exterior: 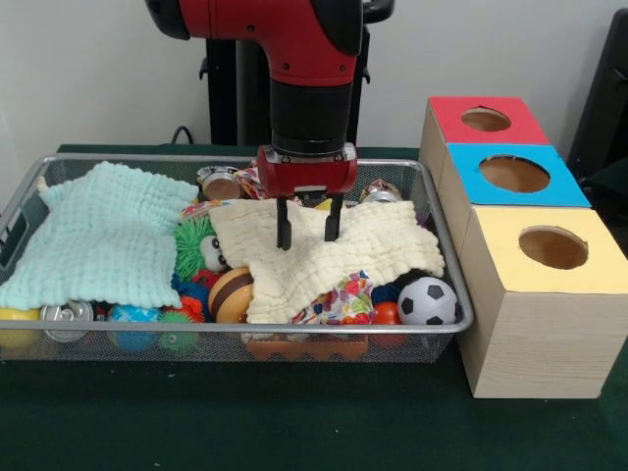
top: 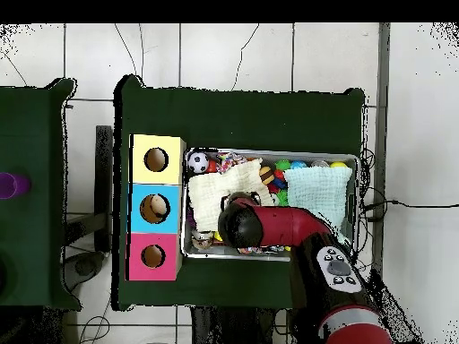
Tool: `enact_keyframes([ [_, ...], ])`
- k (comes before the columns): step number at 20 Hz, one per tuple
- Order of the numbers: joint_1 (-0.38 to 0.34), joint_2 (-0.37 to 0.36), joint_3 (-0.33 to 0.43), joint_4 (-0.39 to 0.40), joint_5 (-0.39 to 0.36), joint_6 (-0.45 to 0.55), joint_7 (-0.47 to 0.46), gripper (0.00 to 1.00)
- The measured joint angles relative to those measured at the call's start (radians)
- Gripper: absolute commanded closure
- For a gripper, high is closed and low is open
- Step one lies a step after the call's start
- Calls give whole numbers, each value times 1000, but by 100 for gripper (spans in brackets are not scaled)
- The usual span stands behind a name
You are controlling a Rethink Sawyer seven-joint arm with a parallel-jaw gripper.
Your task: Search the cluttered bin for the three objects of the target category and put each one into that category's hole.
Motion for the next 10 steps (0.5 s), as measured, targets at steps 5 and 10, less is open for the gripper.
enact_keyframes([
  [5,3,-14,-1,21,24,0,0,0],
  [10,12,-19,-6,23,31,0,0,100],
])
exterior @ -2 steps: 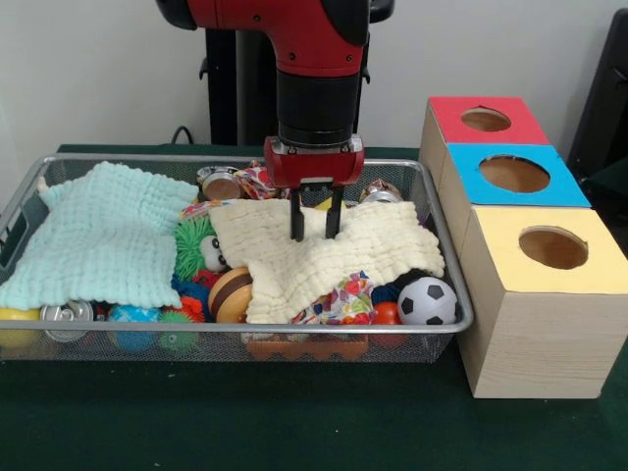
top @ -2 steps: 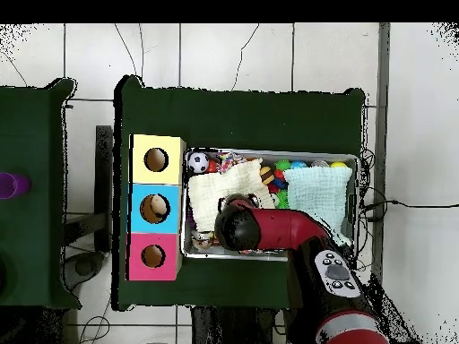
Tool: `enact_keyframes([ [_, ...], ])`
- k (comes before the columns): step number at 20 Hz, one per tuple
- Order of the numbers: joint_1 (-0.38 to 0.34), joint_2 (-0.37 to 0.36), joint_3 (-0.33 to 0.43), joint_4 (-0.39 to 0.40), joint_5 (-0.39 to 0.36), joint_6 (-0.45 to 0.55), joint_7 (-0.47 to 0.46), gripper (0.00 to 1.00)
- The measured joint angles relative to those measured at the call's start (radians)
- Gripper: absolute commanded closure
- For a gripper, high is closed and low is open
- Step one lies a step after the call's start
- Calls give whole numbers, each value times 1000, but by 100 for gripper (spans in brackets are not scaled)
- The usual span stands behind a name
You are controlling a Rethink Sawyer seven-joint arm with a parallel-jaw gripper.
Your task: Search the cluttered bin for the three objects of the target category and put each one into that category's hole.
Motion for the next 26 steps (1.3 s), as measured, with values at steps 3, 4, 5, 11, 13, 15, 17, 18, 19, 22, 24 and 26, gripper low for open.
enact_keyframes([
  [3,2,0,-1,1,3,0,0,100],
  [4,2,0,-2,1,3,0,0,100],
  [5,2,0,-3,1,3,0,0,100],
  [11,3,0,-4,1,7,0,0,100],
  [13,3,1,-4,1,10,0,0,100],
  [15,3,2,-4,1,12,0,0,100],
  [17,3,3,-4,1,13,0,0,100],
  [18,3,3,-4,1,13,0,0,100],
  [19,3,3,-4,1,13,0,0,0],
  [22,3,4,-4,2,13,0,0,0],
  [24,3,4,-5,2,13,0,0,0],
  [26,3,4,-5,2,13,0,0,0],
])
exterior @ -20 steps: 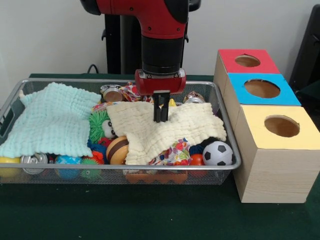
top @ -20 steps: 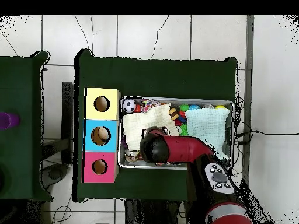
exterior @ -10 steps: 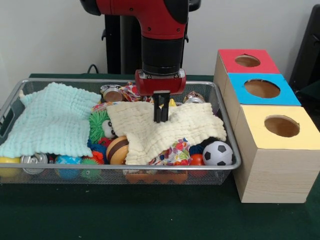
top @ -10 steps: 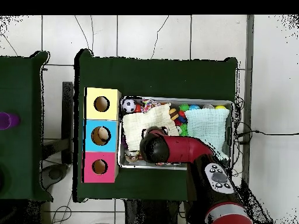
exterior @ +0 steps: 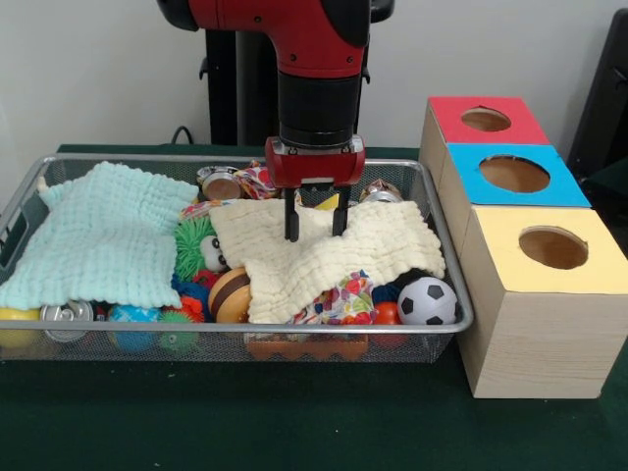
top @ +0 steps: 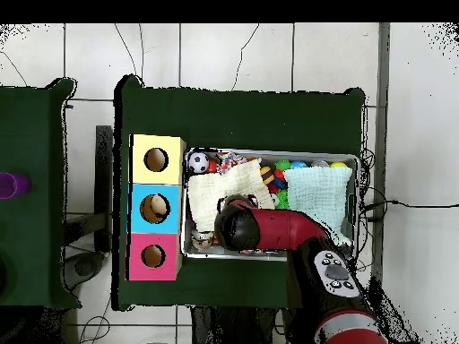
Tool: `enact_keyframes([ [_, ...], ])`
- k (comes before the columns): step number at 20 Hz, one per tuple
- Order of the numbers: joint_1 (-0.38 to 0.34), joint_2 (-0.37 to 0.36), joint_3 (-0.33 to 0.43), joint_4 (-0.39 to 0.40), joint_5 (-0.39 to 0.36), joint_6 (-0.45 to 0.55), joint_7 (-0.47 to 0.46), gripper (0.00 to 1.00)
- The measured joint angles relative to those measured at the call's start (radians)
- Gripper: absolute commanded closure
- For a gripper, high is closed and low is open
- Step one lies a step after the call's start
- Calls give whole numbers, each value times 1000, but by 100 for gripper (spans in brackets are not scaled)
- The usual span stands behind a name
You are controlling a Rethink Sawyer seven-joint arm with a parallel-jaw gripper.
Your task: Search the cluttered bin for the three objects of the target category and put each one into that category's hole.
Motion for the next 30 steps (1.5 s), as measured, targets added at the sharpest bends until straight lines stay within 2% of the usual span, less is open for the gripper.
enact_keyframes([
  [12,-3,8,0,1,0,0,0,0],
  [21,-17,56,-2,0,0,-1,0,0],
  [30,-18,59,-3,-2,0,-11,0,0],
])
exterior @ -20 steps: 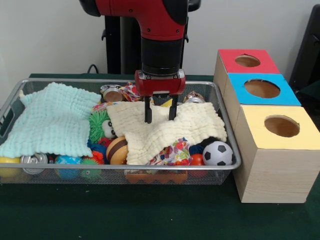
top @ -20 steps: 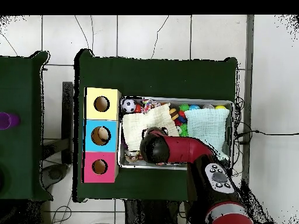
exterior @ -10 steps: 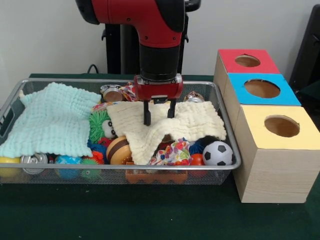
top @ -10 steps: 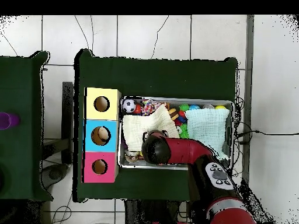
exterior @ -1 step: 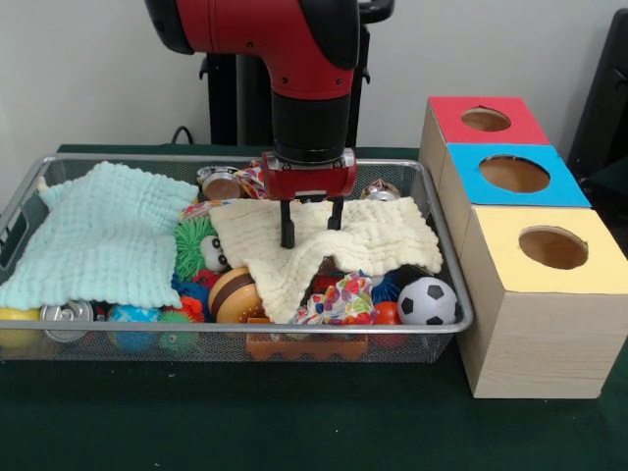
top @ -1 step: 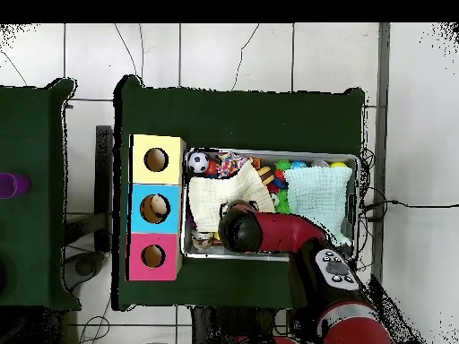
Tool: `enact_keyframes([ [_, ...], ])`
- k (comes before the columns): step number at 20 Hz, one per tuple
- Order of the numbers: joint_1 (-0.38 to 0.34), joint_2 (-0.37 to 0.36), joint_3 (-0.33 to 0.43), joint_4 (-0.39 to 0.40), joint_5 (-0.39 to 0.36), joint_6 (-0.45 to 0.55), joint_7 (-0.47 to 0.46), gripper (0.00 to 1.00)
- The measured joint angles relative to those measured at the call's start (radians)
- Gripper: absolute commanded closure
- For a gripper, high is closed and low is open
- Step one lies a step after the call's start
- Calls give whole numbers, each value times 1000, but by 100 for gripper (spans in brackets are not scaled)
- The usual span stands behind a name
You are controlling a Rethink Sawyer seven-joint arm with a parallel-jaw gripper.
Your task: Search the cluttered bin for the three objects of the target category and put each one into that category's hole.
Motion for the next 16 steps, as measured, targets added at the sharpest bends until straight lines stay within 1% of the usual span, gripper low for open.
enact_keyframes([
  [2,0,0,0,0,0,0,0,0],
  [3,-1,1,-4,-3,0,-5,0,100],
  [8,-2,3,-7,-9,0,-22,0,100],
  [16,-2,3,-7,-9,0,-22,0,100],
])
